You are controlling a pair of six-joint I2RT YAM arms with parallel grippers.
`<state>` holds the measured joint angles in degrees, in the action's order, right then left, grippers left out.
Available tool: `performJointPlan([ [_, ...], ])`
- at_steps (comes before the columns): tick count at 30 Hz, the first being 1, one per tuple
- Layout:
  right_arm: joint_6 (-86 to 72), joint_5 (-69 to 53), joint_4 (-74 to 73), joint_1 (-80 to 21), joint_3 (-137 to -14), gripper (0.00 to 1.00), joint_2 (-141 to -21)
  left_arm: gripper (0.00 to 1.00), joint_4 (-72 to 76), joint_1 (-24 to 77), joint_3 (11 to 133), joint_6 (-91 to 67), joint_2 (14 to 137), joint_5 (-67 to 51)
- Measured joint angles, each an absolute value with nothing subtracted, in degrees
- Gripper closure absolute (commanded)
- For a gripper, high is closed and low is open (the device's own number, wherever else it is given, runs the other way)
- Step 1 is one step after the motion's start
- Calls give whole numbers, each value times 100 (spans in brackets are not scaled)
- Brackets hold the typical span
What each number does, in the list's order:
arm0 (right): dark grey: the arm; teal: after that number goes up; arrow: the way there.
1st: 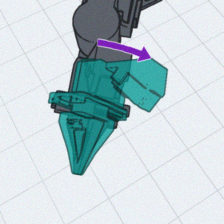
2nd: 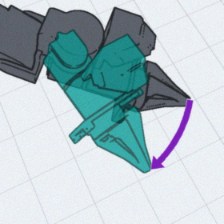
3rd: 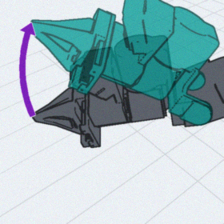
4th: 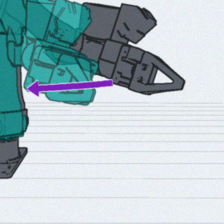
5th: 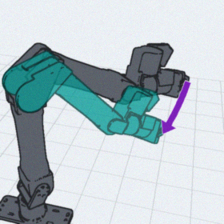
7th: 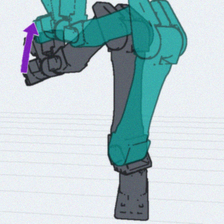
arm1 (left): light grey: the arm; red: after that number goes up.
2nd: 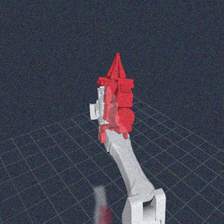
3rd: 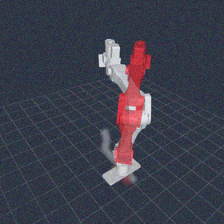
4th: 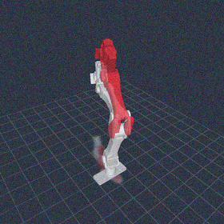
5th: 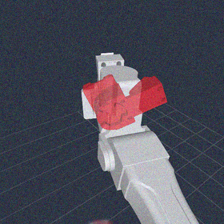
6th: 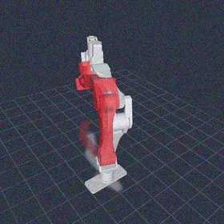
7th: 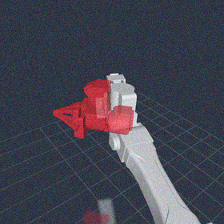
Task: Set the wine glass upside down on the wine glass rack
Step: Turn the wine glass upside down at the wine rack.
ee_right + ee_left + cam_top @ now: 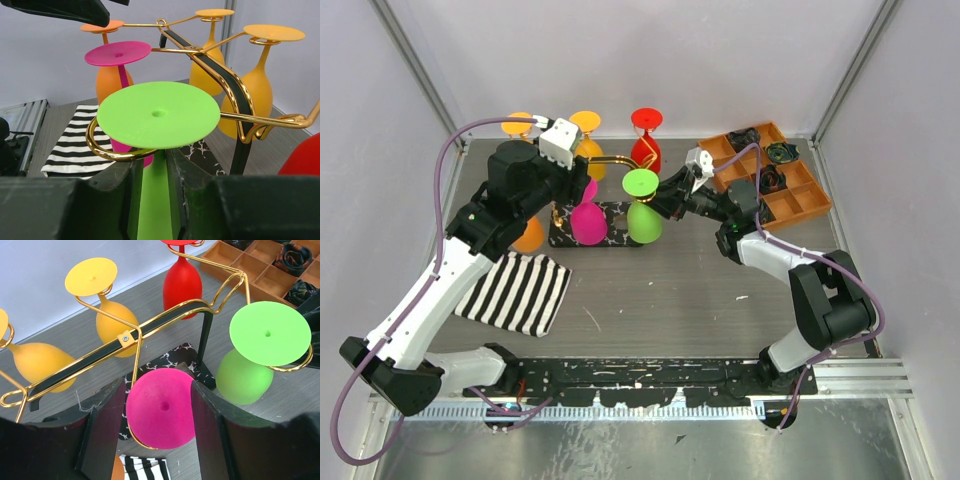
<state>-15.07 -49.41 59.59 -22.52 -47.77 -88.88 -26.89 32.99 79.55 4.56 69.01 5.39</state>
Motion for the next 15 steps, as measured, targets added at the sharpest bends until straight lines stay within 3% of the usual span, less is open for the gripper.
performJointPlan([
  [7,-1562,-5116,6025,-2255,-4777,68,-8888,38,-2689,3291,7955,443,6904,534],
  [15,-1667,-5282,6130,-2255,-4777,79,-8890,38,-2692,3275,7955,443,6904,513],
])
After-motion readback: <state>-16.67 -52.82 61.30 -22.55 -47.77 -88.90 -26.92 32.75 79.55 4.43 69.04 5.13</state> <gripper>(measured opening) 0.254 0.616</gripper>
